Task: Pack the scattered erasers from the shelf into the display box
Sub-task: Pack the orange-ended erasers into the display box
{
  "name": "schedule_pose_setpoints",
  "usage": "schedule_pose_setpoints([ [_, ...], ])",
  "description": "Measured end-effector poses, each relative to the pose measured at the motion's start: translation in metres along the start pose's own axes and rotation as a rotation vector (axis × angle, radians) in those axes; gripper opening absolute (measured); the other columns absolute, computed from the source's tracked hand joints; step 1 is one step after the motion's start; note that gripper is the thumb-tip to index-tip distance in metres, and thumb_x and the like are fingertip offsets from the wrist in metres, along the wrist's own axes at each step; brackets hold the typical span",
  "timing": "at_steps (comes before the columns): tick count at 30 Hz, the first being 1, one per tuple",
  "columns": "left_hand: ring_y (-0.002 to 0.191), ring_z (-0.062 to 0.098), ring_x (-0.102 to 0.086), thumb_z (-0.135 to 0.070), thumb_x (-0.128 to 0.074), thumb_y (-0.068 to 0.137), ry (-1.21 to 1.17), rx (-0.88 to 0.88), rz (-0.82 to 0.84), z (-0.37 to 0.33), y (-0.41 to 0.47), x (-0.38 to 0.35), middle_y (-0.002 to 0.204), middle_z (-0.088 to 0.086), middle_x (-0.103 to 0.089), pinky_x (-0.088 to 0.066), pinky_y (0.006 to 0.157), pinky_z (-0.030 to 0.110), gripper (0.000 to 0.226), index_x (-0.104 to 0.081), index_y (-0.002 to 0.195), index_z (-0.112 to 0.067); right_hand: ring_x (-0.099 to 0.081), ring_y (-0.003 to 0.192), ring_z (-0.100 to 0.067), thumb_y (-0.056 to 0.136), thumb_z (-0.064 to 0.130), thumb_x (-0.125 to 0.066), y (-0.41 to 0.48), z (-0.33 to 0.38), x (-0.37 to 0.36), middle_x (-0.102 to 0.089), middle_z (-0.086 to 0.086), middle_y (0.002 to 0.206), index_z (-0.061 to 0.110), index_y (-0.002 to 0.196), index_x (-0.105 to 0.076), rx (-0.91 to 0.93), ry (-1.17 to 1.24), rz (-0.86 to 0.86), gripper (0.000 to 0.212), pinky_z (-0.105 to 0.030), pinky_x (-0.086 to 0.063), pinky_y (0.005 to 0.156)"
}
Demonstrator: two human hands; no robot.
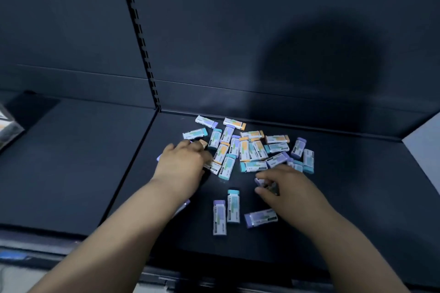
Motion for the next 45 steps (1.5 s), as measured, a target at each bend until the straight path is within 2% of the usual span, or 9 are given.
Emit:
schedule_pose_setpoints([
  [8,0.122,0.015,-0.036,-0.019,-0.045,0.095,0.104,-0.163,-0.021,-0.012,0.004,0.0,0.131,-0.011,-0.046,-0.025,0.088,0.029,0.033,-0.045,0.125,-0.031,-0.052,0.108,-0.008,0.093,0.039,-0.049,0.012,0.03,-0.01,-0.051,0.011,0.123,0.032,0.126,-0.053,0.092,0.0,0.027,0.034,-0.026,-0.044,0.09],
  [17,0.118,0.012,-0.037,-0.03,-0.042,0.097,-0.062,-0.351,0.032,-0.019,-0.015,-0.003,0.115,-0.013,-0.054,-0.009,0.074,0.021,0.025,-0.056,0.117,-0.035,-0.052,0.1,-0.016,0.087,0.047,-0.053,0.025,0.063,-0.022,-0.055,0.005,0.106,0.027,0.115,-0.061,0.163,-0.059,-0.085,0.035,-0.029,-0.043,0.08],
  [21,0.123,0.013,-0.034,-0.044,-0.039,0.096,-0.13,-0.198,0.011,-0.006,-0.009,-0.004,0.125,-0.012,-0.05,-0.015,0.081,0.023,0.032,-0.05,0.125,-0.035,-0.05,0.103,-0.02,0.09,0.044,-0.049,0.029,0.071,-0.031,-0.054,0.001,0.106,0.022,0.111,-0.06,0.156,-0.197,-0.099,0.032,-0.031,-0.037,0.084],
  [27,0.122,0.021,-0.039,-0.031,-0.042,0.097,-0.126,0.118,-0.035,0.047,0.005,0.006,0.131,-0.004,-0.048,-0.031,0.096,0.031,0.037,-0.047,0.134,-0.032,-0.049,0.104,-0.022,0.095,0.044,-0.038,0.032,0.068,-0.028,-0.055,-0.001,0.107,0.017,0.104,-0.061,0.113,-0.278,-0.147,0.037,-0.035,-0.032,0.091],
  [32,0.117,0.024,-0.045,-0.036,-0.04,0.097,-0.145,0.13,0.059,0.045,0.016,0.0,0.12,0.002,-0.054,-0.036,0.094,0.033,0.03,-0.061,0.115,-0.025,-0.051,0.098,-0.022,0.092,0.048,-0.045,0.033,0.071,-0.024,-0.058,-0.001,0.095,0.017,0.091,-0.068,0.1,-0.33,-0.19,0.039,-0.037,-0.034,0.087],
  [34,0.111,0.025,-0.047,-0.04,-0.039,0.096,-0.118,0.133,0.064,0.039,0.019,0.0,0.112,0.004,-0.056,-0.036,0.089,0.033,0.031,-0.064,0.1,-0.02,-0.059,0.078,-0.023,0.076,0.048,-0.069,0.035,0.071,-0.024,-0.061,0.001,0.071,0.018,0.063,-0.071,0.09,-0.358,-0.215,0.033,-0.037,-0.043,0.073],
  [37,0.112,0.024,-0.048,-0.041,-0.051,0.09,-0.05,0.152,0.072,0.034,0.024,0.0,0.115,0.004,-0.055,-0.036,0.088,0.032,0.03,-0.06,0.108,-0.018,-0.057,0.055,-0.02,0.051,0.047,-0.086,0.035,0.071,-0.024,-0.055,0.005,0.048,0.02,0.039,-0.063,0.085,-0.396,-0.272,0.037,-0.03,-0.047,0.055],
  [42,0.109,0.028,-0.052,-0.028,-0.045,0.094,0.112,0.162,0.049,0.022,0.028,0.002,0.118,0.008,-0.057,-0.037,0.088,0.032,0.027,-0.057,0.113,-0.014,-0.057,0.055,-0.019,0.052,0.046,-0.086,0.037,0.073,-0.025,-0.053,0.006,0.047,0.021,0.04,-0.062,0.115,-0.4,-0.287,0.037,-0.03,-0.046,0.055],
  [45,0.104,0.03,-0.057,-0.029,-0.041,0.097,0.009,0.179,0.066,0.023,0.029,0.002,0.113,0.01,-0.062,-0.041,0.083,0.031,0.026,-0.057,0.11,-0.013,-0.058,0.063,-0.02,0.059,0.044,-0.081,0.041,0.066,-0.023,-0.056,0.005,0.054,0.023,0.049,-0.066,0.115,-0.337,-0.262,0.028,-0.032,-0.045,0.06],
])
Point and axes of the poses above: each hand's wrist, its own y-axis towards the middle knuckle, its own x-axis out of the back of the hand, z = x × y, the point moved 9 cm from there along y, towards the middle knuckle
